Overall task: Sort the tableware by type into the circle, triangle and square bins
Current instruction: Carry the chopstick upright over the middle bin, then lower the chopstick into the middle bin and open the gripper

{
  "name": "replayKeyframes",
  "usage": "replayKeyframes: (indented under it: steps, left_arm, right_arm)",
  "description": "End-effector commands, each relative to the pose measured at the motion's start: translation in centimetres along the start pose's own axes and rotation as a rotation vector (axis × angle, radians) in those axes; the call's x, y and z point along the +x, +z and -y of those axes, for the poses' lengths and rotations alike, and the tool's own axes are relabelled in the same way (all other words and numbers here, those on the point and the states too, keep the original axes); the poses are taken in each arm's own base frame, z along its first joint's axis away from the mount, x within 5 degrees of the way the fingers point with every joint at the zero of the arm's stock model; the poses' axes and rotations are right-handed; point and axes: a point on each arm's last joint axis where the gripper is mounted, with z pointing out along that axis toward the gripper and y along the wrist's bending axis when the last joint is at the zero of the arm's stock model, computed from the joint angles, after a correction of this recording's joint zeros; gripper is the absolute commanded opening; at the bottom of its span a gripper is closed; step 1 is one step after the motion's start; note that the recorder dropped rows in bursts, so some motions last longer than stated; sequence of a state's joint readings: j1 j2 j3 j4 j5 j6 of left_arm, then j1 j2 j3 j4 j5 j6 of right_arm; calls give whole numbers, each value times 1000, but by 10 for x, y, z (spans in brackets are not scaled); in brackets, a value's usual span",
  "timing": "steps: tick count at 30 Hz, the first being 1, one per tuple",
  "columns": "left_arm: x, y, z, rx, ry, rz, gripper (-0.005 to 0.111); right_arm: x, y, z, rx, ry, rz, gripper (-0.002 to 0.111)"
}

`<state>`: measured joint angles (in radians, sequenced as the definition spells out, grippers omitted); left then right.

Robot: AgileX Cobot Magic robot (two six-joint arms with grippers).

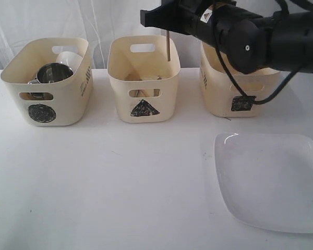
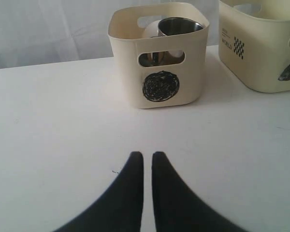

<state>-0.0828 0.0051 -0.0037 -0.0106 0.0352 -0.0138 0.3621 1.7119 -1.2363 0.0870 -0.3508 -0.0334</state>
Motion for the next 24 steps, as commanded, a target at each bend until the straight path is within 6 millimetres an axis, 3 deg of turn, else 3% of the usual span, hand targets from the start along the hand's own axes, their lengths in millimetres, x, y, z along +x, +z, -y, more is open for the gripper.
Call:
replayKeyframes:
  steps: [1,14,24]
  left_arm:
    - [1,0,0,2,-17,7,13]
    - [1,0,0,2,-17,7,13]
    - [1,0,0,2,-17,7,13]
  right_arm:
    - [1,15,2,11,-13,18,0]
    - [38,68,8,31,-36,-44,0]
    - [45,86,7,22,-49,-90,0]
